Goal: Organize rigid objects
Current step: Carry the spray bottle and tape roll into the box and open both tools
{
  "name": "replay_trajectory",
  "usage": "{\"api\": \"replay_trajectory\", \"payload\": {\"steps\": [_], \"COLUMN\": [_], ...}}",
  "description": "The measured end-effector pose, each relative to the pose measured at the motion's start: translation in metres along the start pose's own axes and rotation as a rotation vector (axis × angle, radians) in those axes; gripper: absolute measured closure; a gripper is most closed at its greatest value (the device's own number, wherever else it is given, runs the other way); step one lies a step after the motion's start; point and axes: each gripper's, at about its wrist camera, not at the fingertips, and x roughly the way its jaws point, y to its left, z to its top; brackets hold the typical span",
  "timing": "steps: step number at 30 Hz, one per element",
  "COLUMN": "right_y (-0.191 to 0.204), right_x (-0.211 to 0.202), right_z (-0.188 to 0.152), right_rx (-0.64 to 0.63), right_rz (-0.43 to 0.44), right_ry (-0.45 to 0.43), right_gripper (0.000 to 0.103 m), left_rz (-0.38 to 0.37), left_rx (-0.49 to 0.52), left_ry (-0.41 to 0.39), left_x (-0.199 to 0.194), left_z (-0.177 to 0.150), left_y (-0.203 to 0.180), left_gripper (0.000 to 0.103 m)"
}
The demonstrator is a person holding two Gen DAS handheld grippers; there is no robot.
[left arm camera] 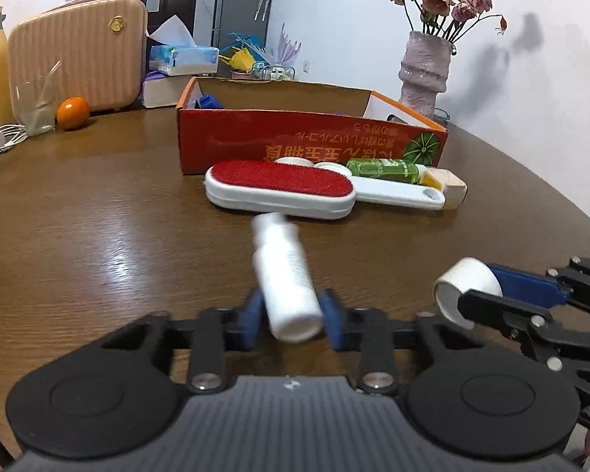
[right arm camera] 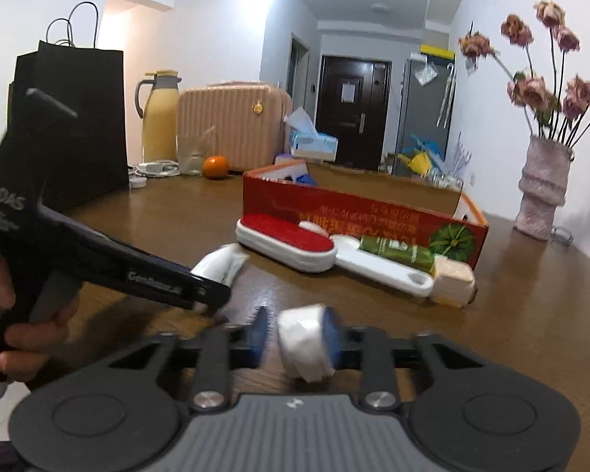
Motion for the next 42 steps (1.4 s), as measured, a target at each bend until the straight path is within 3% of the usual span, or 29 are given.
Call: {"api": "replay_trajectory", "payload": {"steps": [8, 11, 15, 20, 23, 26, 29, 31, 37, 42], "right_y": [0.034, 0.033, 0.027, 0.036, 0.040, 0.039, 0.039, 0.039, 0.026, 0.004], "right_x": [0.001, -0.007, -0.006, 0.001, 0.017, 0.027, 0.030, 0.027, 0.008, -0.003], "right_z": [-0.002, 0.001, 0.000, -0.001, -0.001, -0.002, -0.001, -0.002, 0.000, 0.014], "right_rx": [-0.156, -0.133, -0.095, -0.070, -0.059, -0.019, 0.013, 0.012, 0.019, 0.034], "right_rz": [0.049, 0.033, 0.018, 0.084, 0.073, 0.081, 0.081, 0.070, 0.018, -0.031], "right_ry": [-0.021, -0.057, -0.037, -0.022, 0.033, 0.068, 0.076, 0.072, 0.040, -0.004], "right_gripper": [0.079, 0.070, 0.058, 0.047, 0.048, 0.061, 0.061, 0.062, 0.062, 0.062], "left_rz": [0.004, 0.002, 0.000, 0.009, 0.019, 0.034, 0.038, 0.040, 0.006, 0.002], "left_rx": [-0.022, -0.017, -0.014, -0.020, -0.022, -0.027, -0.027, -0.019, -0.046, -0.055], "left_ry": [0.001, -0.002, -0.008, -0.020, -0.023, -0.020, -0.007, -0.012, -0.078, -0.143], "left_x": [-0.013, -0.010, -0.007, -0.015, -0.025, -0.029, -0.023, -0.023, -0.038, -0.048], "left_z": [-0.007, -0.005, -0.005, -0.008, -0.011, -0.014, -0.014, -0.014, -0.013, 0.010], "left_y": [0.011, 0.011, 0.009, 0.014, 0.018, 0.021, 0.023, 0.022, 0.019, 0.021], "left_gripper": [0.071, 0.070, 0.070, 0.075, 0.075, 0.070, 0.068, 0.075, 0.075, 0.075]}}
